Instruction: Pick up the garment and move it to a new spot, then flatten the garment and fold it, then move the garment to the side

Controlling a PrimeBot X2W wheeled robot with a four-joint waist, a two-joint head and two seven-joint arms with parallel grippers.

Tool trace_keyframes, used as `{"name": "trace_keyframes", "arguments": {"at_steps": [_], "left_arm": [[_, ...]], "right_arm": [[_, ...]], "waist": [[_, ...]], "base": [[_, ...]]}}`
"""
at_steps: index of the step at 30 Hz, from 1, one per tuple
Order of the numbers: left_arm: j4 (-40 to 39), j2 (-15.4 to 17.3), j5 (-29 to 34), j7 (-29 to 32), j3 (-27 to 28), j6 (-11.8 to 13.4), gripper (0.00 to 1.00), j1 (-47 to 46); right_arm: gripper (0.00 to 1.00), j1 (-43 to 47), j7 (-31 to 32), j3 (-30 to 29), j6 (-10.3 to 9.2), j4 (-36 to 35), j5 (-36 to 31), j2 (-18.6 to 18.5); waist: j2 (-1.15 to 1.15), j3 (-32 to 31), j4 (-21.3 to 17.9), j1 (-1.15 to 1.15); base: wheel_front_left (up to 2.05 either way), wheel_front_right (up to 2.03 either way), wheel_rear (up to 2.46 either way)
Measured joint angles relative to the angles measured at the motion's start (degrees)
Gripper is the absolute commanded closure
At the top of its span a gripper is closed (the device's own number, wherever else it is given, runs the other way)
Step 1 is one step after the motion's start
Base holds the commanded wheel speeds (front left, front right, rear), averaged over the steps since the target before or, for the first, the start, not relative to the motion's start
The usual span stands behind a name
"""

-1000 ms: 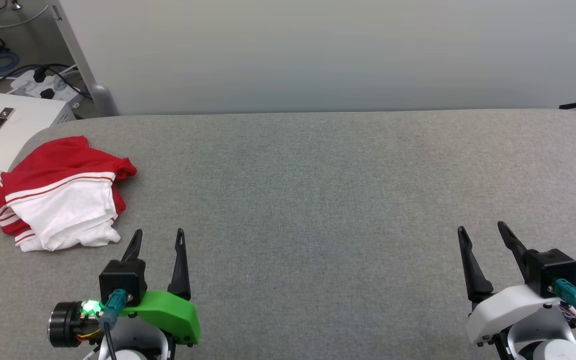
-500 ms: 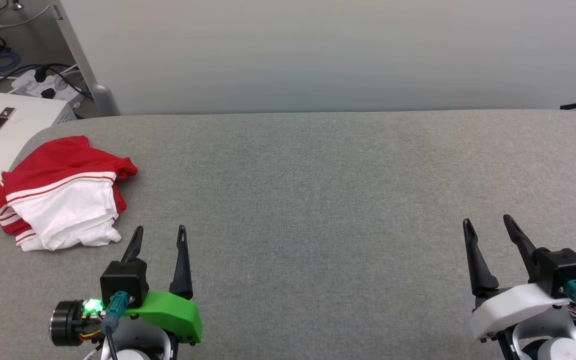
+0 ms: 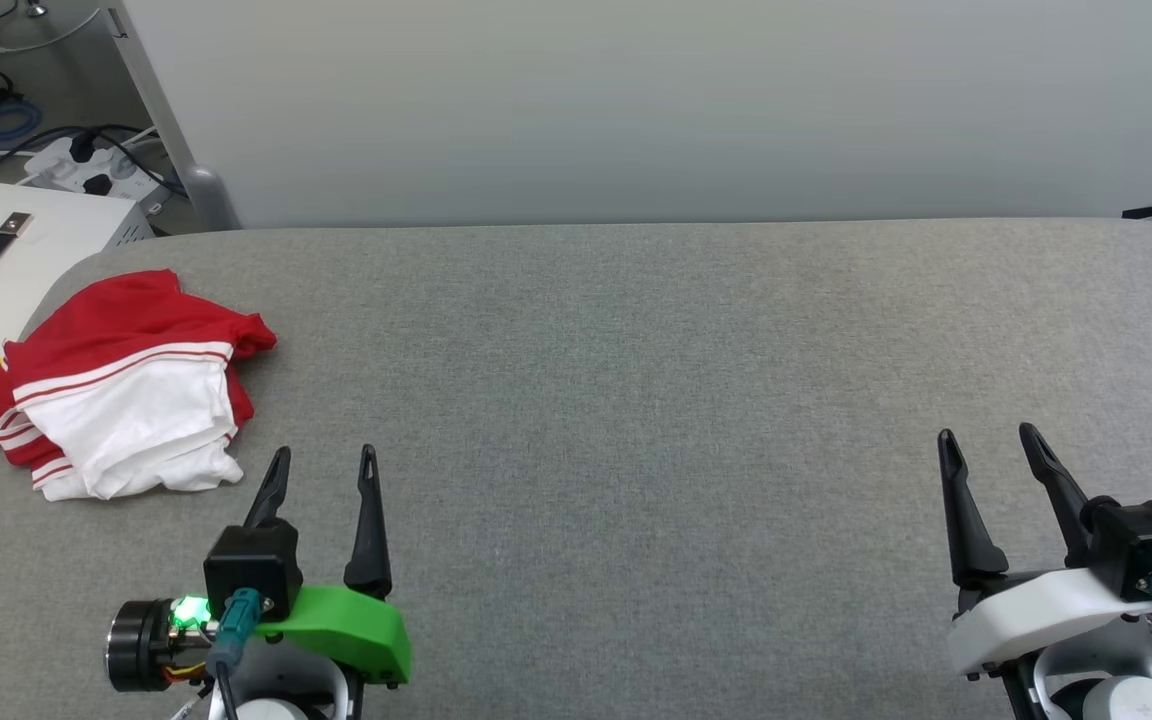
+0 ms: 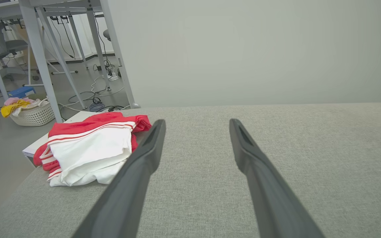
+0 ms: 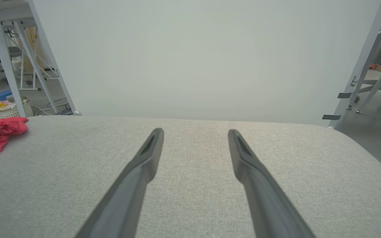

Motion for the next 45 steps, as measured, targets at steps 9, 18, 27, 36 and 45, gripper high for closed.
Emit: {"name": "trace_keyframes", "arguments": {"at_steps": [9,18,27,36,45], "left_arm": [[0.0,0.0,0.0,-1.1,-0.6,0.6,0.0,0.0],[0.0,0.0,-0.4,-2.2,-1.0,1.1,0.0,0.0],[0.1,0.0,-0.5,-3.2,-1.4,1.5,0.0,0.0],[0.2,0.0,-0.5,-4.4,-2.0,1.8,0.0,0.0],[0.2,0.0,-0.6,-5.6,-2.4,2.0,0.0,0.0]], "right_arm": [[0.0,0.2,-1.2,-0.4,0.0,-0.1,1.0,0.0],[0.0,1.0,-2.2,-0.5,0.0,-0.1,2.5,0.0],[0.0,1.1,-3.2,-0.5,0.0,-0.1,3.0,0.0],[0.0,1.3,-4.3,-0.3,0.0,-0.2,3.4,0.0],[0.0,2.2,-5.4,0.3,0.0,-0.6,3.4,0.0]], "waist": [[0.0,0.0,0.2,0.0],[0.0,-0.1,0.4,0.0],[0.0,0.0,0.5,0.0],[0.0,-0.1,0.6,0.0],[0.0,-0.2,0.8,0.0]], "base": [[0.0,0.0,0.0],[0.0,0.0,0.0],[0.0,0.0,0.0],[0.0,0.0,0.0],[0.0,0.0,0.0]]}}
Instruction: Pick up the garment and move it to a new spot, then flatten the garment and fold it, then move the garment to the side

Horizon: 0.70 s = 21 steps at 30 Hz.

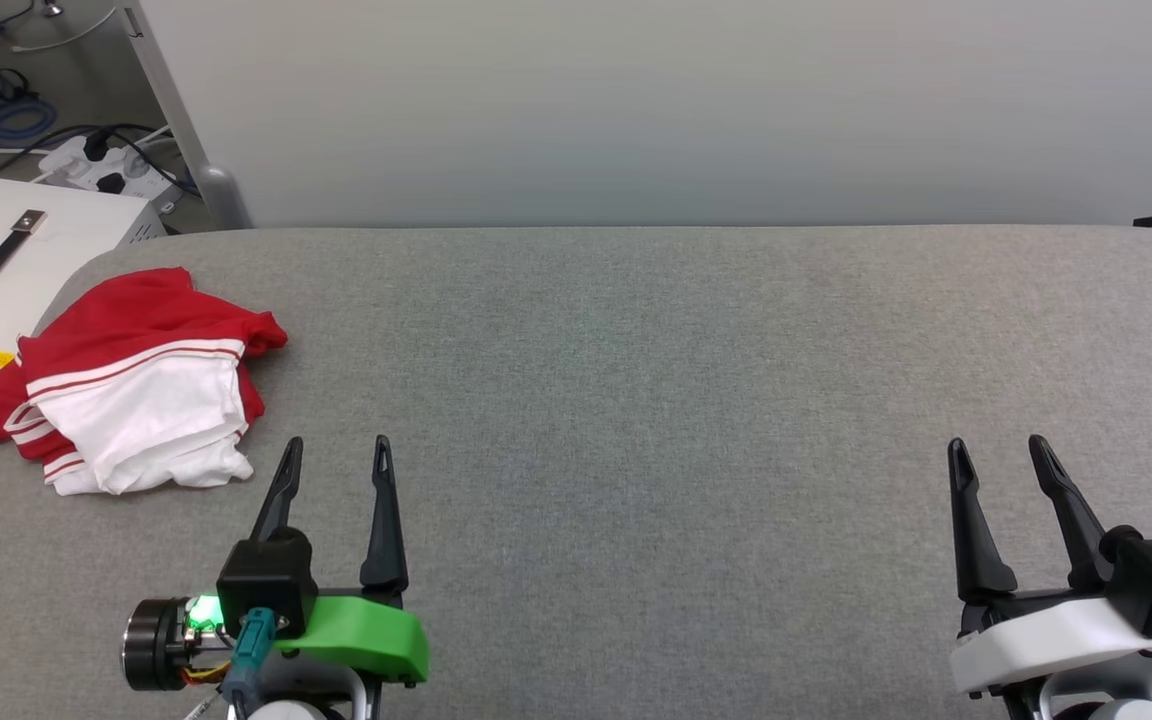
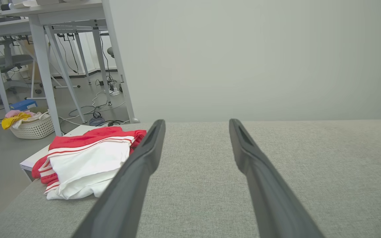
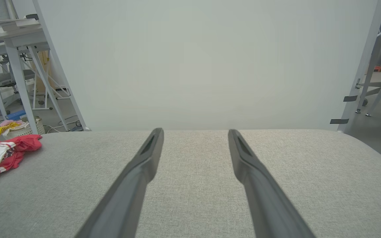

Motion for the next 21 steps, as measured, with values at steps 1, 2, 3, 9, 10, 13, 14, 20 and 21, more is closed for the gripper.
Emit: {"name": "trace_keyframes", "arguments": {"at_steps": [1,2,3,9,10,13,14,20,21], "left_arm": [[0.0,0.0,0.0,0.0,0.0,0.0,0.0,0.0],[0.0,0.0,0.0,-0.1,-0.1,0.0,0.0,0.0],[0.0,0.0,0.0,-0.1,-0.1,0.1,0.0,0.0],[0.1,0.0,-0.2,-1.1,-0.5,0.6,0.0,0.0],[0.1,0.0,-0.2,-1.1,-0.6,0.6,0.0,0.0],[0.1,0.0,-0.3,-1.5,-0.8,0.6,0.0,0.0],[0.1,0.0,-0.3,-1.6,-0.9,0.6,0.0,0.0],[0.0,0.0,-0.4,-2.4,-1.1,0.6,0.0,0.0],[0.1,0.0,-0.4,-2.5,-1.2,0.6,0.0,0.0]], "right_arm": [[0.0,0.1,0.0,0.0,0.0,0.0,0.0,0.0],[0.0,0.1,-0.3,0.1,0.0,0.0,0.0,0.0],[0.0,0.1,-0.5,0.1,0.0,0.0,0.0,0.0],[0.0,0.2,-1.0,0.2,0.0,0.0,0.5,0.0],[0.0,0.2,-1.2,0.2,0.0,0.0,0.5,0.0],[0.0,0.4,-1.6,0.2,0.0,0.0,0.5,0.0],[0.0,0.5,-1.7,0.2,0.0,0.0,0.6,0.0],[0.0,1.0,-2.5,0.2,0.0,0.0,1.1,0.0],[0.0,1.1,-2.5,0.2,0.0,0.0,1.1,0.0]], "waist": [[0.0,0.0,0.0,0.0],[0.0,0.0,0.0,0.0],[0.0,-0.1,0.0,0.0],[0.0,-0.2,0.1,0.0],[0.0,-0.2,0.1,0.0],[0.0,-0.2,0.1,0.0],[0.0,-0.2,0.1,0.0],[0.0,-0.1,0.2,0.0],[0.0,-0.1,0.2,0.0]], "base": [[0.0,0.0,0.0],[0.0,0.0,0.0],[0.0,0.0,0.0],[0.0,0.0,0.0],[0.0,0.0,0.0],[0.0,0.0,0.0],[0.0,0.0,0.0],[0.0,0.0,0.0],[0.0,0.0,0.0]]}}
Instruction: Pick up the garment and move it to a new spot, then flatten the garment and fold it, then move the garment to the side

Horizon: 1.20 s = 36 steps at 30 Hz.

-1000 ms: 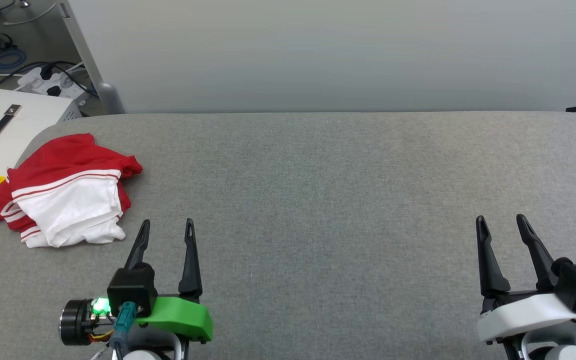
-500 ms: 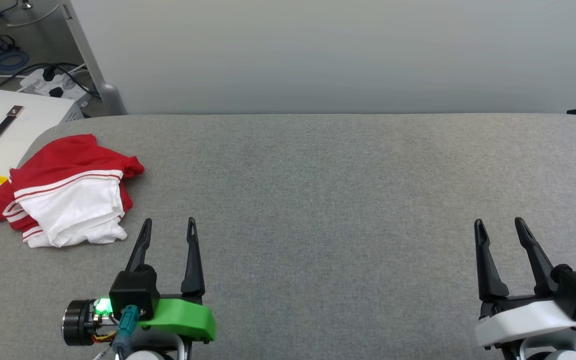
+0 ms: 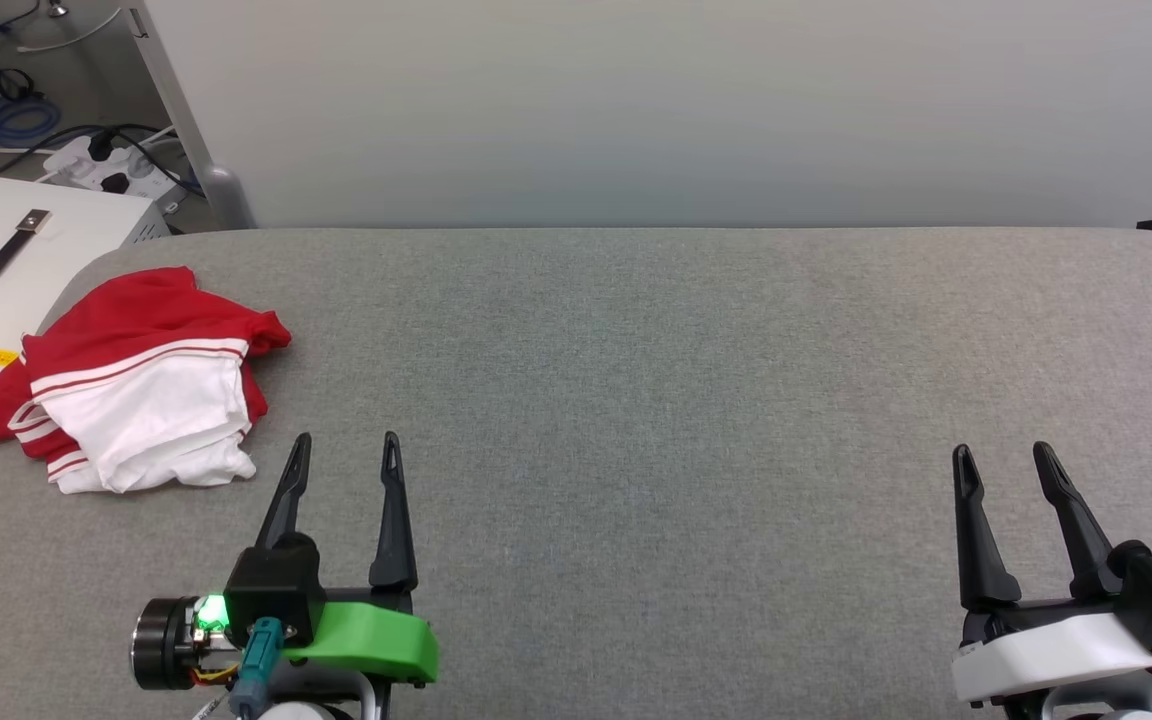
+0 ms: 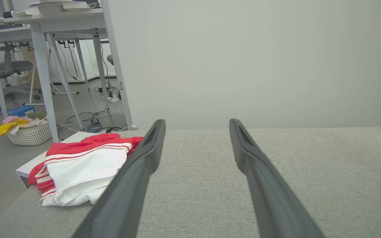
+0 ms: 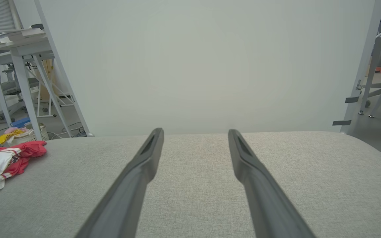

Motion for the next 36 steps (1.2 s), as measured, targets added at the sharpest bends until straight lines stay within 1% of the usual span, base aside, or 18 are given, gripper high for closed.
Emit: {"name": "trace_keyframes", "arguments": {"at_steps": [8,11,17,36], "left_arm": [[0.3,0.0,-0.4,-0.8,-0.4,0.0,0.0,0.0],[0.6,0.0,-0.4,-1.1,-0.5,0.5,0.0,0.0],[1.0,-0.1,-0.3,-1.6,-0.7,1.0,0.0,0.0],[1.7,-0.1,-0.3,-1.6,-0.8,1.0,0.0,0.0]], "right_arm": [[0.0,0.2,-0.9,0.1,0.0,0.0,0.7,0.0],[0.0,0.3,-1.2,0.1,0.0,0.0,1.0,0.0],[0.0,0.5,-1.5,0.1,0.0,-0.1,0.3,0.0],[0.0,1.0,-1.5,-0.4,0.0,0.1,-1.5,0.0]], "waist": [[0.0,0.0,0.0,0.0],[0.0,0.0,0.1,0.0],[0.0,-0.1,0.2,0.0],[0.0,-0.2,0.5,0.0]], "base": [[0.0,0.0,0.0],[0.0,0.0,0.0],[0.0,0.0,0.0],[0.0,0.0,0.0]]}}
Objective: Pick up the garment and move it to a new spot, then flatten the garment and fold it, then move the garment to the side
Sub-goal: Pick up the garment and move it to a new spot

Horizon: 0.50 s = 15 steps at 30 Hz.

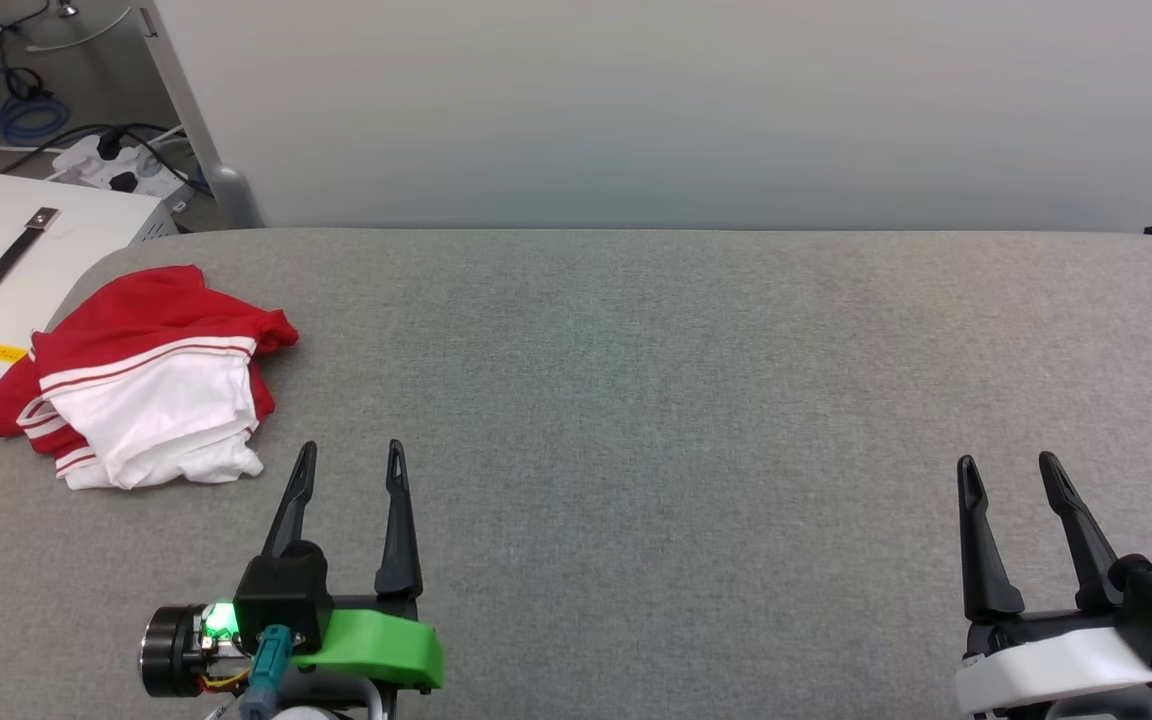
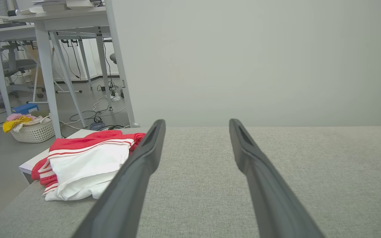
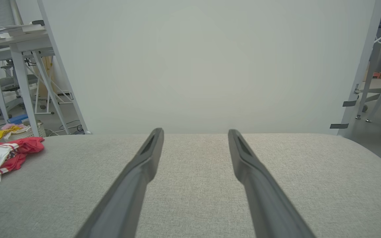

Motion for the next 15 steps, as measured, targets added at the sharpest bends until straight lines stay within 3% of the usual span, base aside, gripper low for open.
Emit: {"name": "trace_keyframes", "arguments": {"at_steps": [15], "left_arm": [[0.1,0.0,-0.5,0.0,0.9,0.2,0.0,-1.5]], "right_arm": [[0.0,-0.1,0.0,0.6,0.0,-1.0,-1.4,0.0]], "waist": [[0.0,1.6,5.6,0.0]], "base": [[0.0,0.0,0.0]]}}
